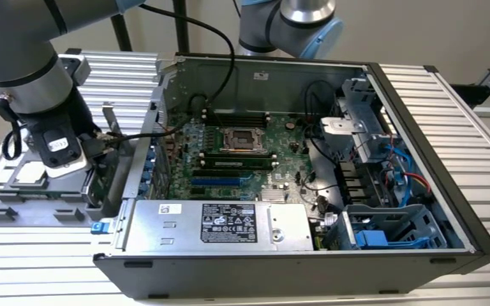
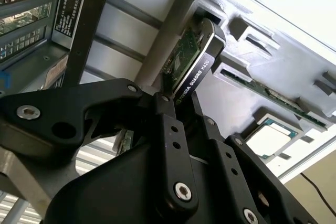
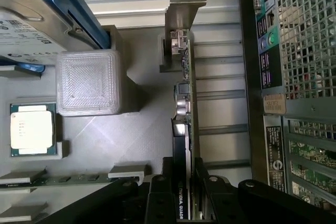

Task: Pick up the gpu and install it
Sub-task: 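Pick up the gpu and move the gpu toward the slot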

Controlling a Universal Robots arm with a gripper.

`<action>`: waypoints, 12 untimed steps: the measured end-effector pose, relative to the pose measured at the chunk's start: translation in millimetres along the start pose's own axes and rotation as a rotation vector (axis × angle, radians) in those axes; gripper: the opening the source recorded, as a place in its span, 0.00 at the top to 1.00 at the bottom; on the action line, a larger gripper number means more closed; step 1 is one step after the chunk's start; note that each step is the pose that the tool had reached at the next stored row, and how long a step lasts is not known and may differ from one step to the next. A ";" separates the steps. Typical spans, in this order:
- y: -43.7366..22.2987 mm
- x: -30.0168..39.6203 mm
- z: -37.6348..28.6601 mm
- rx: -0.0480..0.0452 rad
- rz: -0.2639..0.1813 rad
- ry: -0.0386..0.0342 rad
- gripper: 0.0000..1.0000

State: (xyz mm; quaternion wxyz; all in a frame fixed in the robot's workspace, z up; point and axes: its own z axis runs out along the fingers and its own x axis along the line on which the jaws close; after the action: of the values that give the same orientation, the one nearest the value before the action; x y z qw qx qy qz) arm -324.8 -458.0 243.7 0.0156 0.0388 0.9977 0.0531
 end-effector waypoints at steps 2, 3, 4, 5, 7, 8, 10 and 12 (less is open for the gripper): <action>0.2 -0.1 -1.8 0.0000 0.000 0.0000 1.00; 0.3 -0.1 -2.7 -0.0001 0.000 -0.0001 1.00; 0.4 -0.1 -3.8 0.0001 0.000 0.0001 1.00; 0.5 -0.1 -4.8 0.0001 0.000 0.0000 1.00; 0.7 -0.2 -7.0 0.0000 0.000 0.0000 1.00; 0.9 -0.2 -8.3 0.0001 0.000 0.0000 1.00; 1.2 -0.3 -10.9 0.0000 0.000 0.0000 1.00; 1.5 -0.4 -13.7 0.0000 0.000 0.0000 1.00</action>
State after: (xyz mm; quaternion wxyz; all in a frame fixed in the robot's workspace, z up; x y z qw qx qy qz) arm -324.8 -458.0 257.5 0.0156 0.0388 0.9977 0.0530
